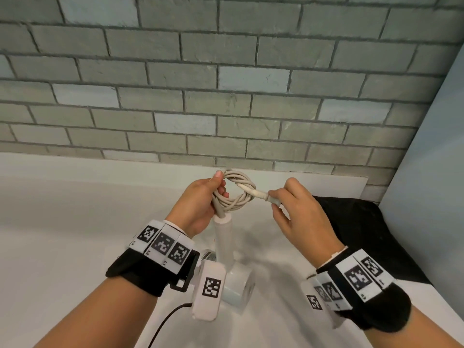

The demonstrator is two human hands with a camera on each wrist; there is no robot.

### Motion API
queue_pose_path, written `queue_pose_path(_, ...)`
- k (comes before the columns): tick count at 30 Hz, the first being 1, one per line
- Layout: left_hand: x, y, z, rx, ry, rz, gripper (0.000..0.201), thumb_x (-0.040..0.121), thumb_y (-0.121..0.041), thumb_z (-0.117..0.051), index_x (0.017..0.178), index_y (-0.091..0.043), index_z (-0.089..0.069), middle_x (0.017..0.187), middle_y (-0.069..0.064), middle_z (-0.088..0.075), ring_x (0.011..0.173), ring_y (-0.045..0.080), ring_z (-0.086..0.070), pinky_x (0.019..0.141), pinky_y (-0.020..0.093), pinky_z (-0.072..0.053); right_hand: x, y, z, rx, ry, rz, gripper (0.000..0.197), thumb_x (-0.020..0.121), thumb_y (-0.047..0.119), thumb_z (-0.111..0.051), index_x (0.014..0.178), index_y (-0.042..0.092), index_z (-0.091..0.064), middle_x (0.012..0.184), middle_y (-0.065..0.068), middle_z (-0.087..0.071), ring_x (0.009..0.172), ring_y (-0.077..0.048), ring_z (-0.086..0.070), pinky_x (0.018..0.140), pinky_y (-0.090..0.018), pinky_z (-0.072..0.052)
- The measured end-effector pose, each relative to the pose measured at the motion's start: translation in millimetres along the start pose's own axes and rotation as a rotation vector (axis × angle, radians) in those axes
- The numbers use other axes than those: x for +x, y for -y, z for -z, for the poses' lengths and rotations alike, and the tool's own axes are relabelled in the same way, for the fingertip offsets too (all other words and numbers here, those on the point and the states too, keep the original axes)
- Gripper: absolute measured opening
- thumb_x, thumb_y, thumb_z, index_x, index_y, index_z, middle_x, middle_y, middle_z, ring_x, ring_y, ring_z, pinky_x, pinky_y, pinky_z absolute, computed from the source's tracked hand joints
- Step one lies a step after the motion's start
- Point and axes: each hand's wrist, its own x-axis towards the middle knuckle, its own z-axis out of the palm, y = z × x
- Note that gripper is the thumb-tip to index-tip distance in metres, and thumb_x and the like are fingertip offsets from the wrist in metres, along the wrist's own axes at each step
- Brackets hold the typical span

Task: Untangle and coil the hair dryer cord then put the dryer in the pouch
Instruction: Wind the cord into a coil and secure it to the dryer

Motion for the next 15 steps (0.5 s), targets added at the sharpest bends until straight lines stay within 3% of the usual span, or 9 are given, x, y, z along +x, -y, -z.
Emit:
queue_pose_path(2,-1.9,0.4,-0.6,-0.045,0.022,0.021,0.032,0.096,-0.025,-0.041,0.069,-0.009,-0.050,0.062,0.002,-0.043,0.051,0.010,-0.049,0.063,0.024,-0.043,-5.0,-5.1,-4.8,-0.009,-0.029,-0.009,0.014,0.079,0.005,-0.064,0.093,0.005,-0.060,0.080,-0.009,-0.049,0.064,-0.018,-0.045,0.048,-0.032,-0.044)
queue_pose_path(4,-4.1,1.0,-0.9,-0.078,0.039,0.027,0.032,0.096,-0.025,-0.039,0.071,-0.009,-0.049,0.064,0.003,-0.043,0.054,0.011,-0.050,0.065,0.025,-0.044,-10.6,-8.2,-12.3,-0.010,-0.042,-0.021,0.015,0.078,0.009,-0.066,0.090,0.007,-0.057,0.078,-0.008,-0.049,0.065,-0.019,-0.047,0.052,-0.027,-0.043)
queue_pose_path(8,-7.8,1.0,-2.0,-0.131,0.076,0.057,0.032,0.096,-0.025,-0.037,0.071,-0.008,-0.048,0.069,0.003,-0.045,0.064,0.016,-0.054,0.067,0.026,-0.049,-25.3,-5.6,-31.8,0.193,-0.010,-0.089,0.019,0.083,0.020,-0.064,0.084,0.011,-0.048,0.082,0.002,-0.040,0.063,-0.011,-0.041,0.061,-0.022,-0.039)
queue_pose_path(11,-8.5,-0.8,-1.3,-0.149,0.079,0.065,0.034,0.097,-0.025,-0.036,0.070,-0.008,-0.048,0.071,0.004,-0.048,0.066,0.018,-0.056,0.064,0.026,-0.053,-26.2,1.8,-31.6,0.494,0.055,-0.178,0.016,0.085,0.025,-0.060,0.091,0.014,-0.051,0.093,0.009,-0.043,0.081,-0.004,-0.051,0.068,-0.011,-0.043)
queue_pose_path(15,-8.6,-1.7,0.7,-0.160,0.091,0.070,0.034,0.096,-0.025,-0.036,0.071,-0.007,-0.049,0.072,0.005,-0.050,0.062,0.017,-0.058,0.056,0.023,-0.056,-19.0,-1.8,-27.2,0.667,0.082,-0.247,0.033,0.081,0.017,-0.066,0.105,0.027,-0.045,0.088,0.006,-0.057,0.079,-0.010,-0.058,0.070,-0.016,-0.048)
